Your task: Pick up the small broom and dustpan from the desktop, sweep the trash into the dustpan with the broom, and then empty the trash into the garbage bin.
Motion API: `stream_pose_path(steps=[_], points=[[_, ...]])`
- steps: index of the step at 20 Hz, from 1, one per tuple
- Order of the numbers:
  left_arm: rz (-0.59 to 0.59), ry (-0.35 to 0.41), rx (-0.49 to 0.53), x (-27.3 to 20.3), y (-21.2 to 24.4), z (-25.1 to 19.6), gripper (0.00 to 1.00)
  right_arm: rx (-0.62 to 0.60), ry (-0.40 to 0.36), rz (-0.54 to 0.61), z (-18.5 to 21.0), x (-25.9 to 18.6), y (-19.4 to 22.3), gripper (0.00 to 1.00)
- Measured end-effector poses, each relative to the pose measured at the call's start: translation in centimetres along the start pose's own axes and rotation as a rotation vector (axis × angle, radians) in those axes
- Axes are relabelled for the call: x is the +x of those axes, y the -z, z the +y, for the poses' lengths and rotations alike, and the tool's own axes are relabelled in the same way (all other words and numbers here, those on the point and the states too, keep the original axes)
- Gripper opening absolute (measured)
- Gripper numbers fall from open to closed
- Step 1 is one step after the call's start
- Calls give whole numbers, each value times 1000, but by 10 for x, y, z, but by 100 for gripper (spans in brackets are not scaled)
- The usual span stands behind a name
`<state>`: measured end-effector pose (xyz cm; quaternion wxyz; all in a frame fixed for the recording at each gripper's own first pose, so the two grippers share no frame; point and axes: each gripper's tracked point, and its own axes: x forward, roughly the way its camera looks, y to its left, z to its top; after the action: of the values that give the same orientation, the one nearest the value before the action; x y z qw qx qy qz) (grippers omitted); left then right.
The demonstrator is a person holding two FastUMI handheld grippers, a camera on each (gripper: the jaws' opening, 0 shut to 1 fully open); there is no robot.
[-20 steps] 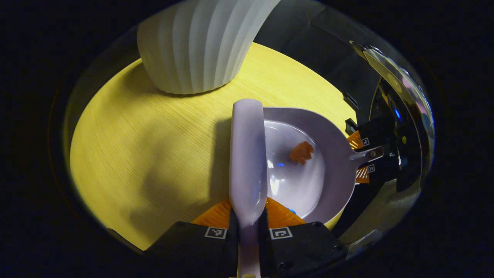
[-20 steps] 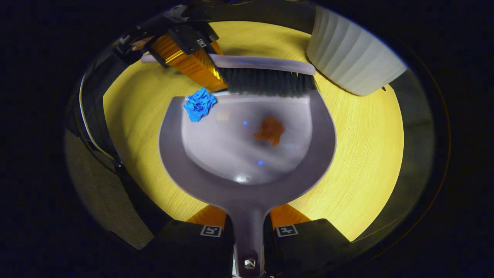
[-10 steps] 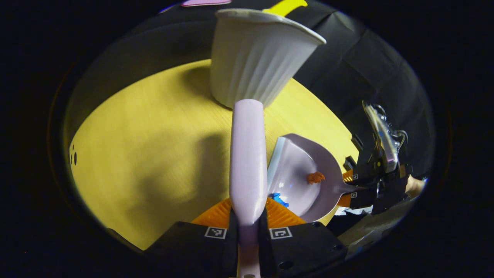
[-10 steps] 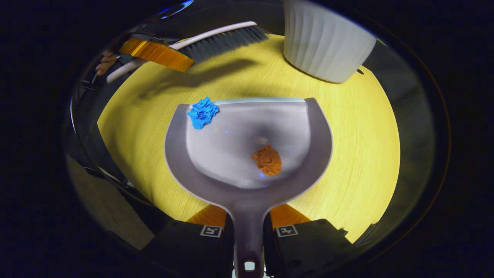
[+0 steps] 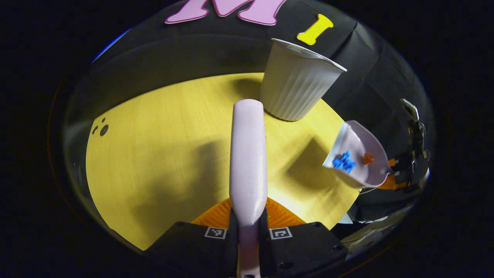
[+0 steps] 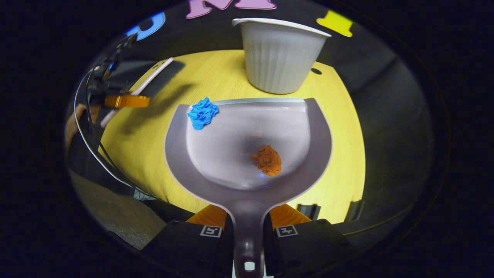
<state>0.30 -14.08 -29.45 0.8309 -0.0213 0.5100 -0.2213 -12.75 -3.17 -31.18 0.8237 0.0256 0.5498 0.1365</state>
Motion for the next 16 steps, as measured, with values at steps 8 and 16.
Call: stream_pose_path(steps=[8, 16], points=[[15, 5, -32, 0, 38, 9, 26, 59, 120, -97, -45, -101, -13, 36], [31, 20, -61, -5, 54, 15, 26, 17, 260, -123, -39, -86, -14, 36]])
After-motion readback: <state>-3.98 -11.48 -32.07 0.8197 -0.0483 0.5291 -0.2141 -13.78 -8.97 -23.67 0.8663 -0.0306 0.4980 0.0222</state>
